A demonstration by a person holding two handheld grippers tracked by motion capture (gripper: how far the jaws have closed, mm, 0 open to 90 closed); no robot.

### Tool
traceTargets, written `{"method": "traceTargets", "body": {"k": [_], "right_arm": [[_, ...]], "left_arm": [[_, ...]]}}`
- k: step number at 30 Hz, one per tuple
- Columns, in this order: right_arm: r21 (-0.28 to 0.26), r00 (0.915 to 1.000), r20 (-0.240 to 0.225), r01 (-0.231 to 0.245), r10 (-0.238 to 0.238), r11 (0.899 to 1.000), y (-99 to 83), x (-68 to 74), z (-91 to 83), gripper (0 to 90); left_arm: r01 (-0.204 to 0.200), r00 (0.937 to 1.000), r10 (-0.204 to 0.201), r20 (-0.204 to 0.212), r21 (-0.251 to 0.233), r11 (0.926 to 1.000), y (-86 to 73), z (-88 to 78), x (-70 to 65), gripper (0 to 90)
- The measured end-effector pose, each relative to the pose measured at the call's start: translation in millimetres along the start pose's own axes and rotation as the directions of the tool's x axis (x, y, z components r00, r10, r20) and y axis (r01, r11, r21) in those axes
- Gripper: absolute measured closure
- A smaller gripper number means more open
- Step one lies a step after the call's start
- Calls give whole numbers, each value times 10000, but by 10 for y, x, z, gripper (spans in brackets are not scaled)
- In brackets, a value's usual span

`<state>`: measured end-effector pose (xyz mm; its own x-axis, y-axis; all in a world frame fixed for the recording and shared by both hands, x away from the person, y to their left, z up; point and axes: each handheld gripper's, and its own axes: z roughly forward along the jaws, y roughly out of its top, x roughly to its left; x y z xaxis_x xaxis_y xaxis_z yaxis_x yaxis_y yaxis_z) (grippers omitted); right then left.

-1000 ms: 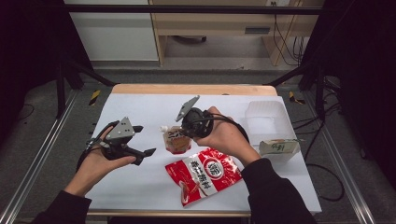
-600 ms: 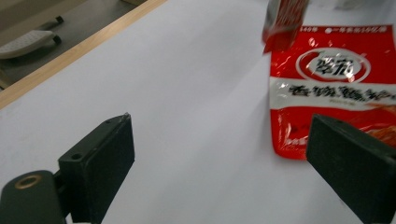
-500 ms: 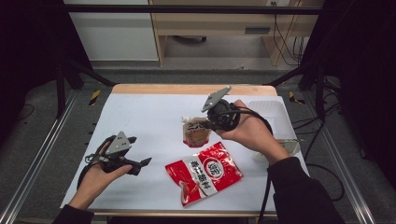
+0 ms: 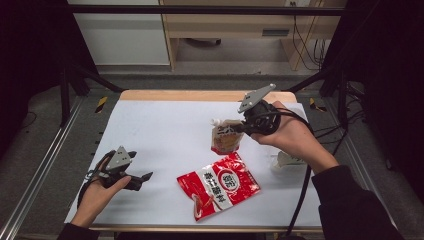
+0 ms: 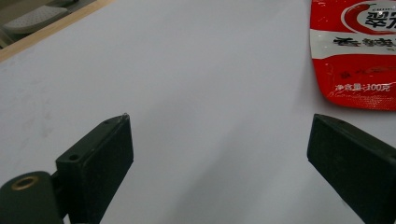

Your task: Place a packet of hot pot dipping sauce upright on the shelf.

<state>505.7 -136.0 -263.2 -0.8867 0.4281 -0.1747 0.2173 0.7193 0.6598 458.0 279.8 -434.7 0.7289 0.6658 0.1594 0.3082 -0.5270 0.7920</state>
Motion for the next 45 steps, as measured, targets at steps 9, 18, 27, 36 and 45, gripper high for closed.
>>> {"method": "traceTargets", "body": {"k": [9, 18, 27, 36, 45], "right_arm": [[-450, 9999, 120, -7, 12, 9990, -37, -180, -243, 888], [-86, 9979, 642, 2, 3, 10000, -120, -288, -191, 889], [-43, 9934, 1127, 229, -223, 9997, -177, -418, -325, 890], [-125, 9855, 1683, 260, -235, 9996, -315, -423, -522, 889], [-284, 9771, 2127, 74, -12, 9996, -584, -458, -727, 889]], "left_arm": [[351, 9980, -359, -512, -159, 9993, -146, -119, -4, 62], [866, 9922, -845, -919, 196, 9960, -359, -337, 13, 68], [1084, 9883, -1059, -1102, 165, 9940, -378, -316, 75, 71], [1155, 9881, -1124, -1054, 237, 9930, -397, -299, 47, 71], [1150, 9886, -1114, -1016, 306, 9929, -392, -281, 23, 71]]}}
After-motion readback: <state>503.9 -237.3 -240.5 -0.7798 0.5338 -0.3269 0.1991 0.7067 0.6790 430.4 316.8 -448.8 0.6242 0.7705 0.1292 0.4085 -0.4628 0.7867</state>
